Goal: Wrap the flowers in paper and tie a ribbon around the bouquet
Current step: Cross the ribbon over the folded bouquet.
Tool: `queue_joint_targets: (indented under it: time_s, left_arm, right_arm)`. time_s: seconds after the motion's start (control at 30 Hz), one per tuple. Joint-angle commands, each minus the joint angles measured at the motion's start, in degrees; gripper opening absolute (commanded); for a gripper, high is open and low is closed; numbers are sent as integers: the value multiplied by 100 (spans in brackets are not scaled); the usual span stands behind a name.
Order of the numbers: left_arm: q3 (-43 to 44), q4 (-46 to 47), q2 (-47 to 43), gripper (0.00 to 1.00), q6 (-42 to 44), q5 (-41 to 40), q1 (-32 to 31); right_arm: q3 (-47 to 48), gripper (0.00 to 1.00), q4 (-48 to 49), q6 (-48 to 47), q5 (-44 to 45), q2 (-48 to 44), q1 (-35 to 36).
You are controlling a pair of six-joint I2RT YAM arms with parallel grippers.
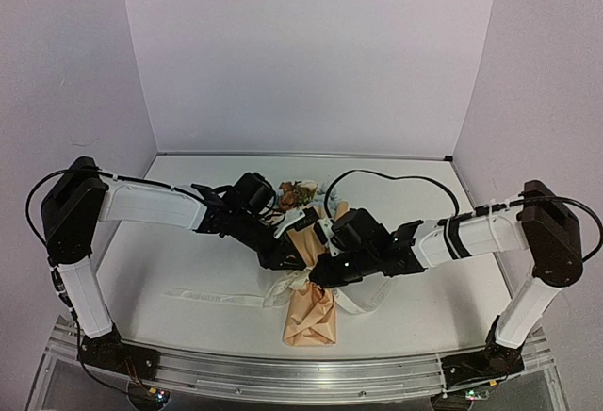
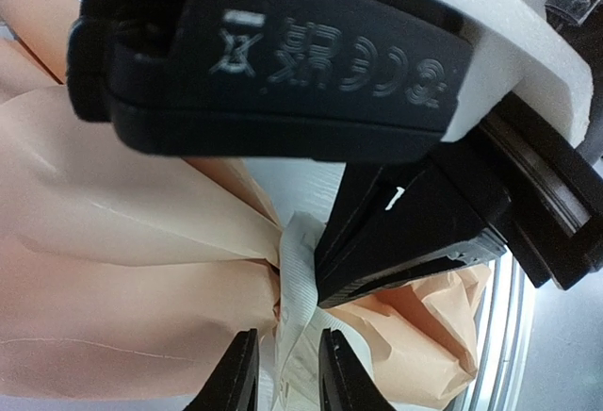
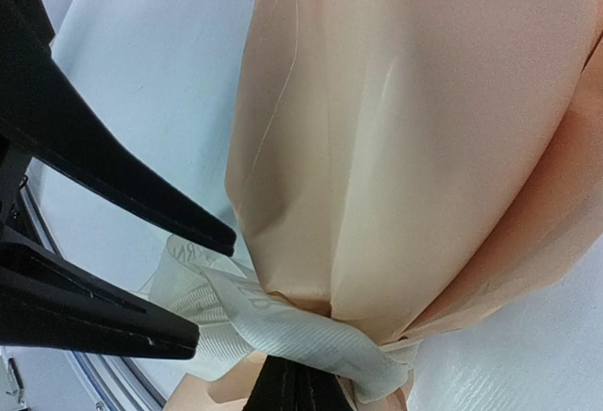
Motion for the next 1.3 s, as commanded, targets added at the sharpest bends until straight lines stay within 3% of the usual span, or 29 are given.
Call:
queue_joint_targets:
  time_s: [0.0,0.53,0.87,1.27]
  left_arm:
    - [183,41,90,22,38,53,-30]
    - [138,187,242,15,135,258,-37]
    - [-152,549,116,17,51,213,-91]
    - [-108,695,152,0,-6,184,-183]
  right_arm:
    - [-109,0,144,-77,152,-202,-7]
    - [-302,0,216,-145,204,-251,-9]
    - [-363,0,295,-119,-15,-290,-21]
    - [-560,0,309,-32,-34,-475,-55]
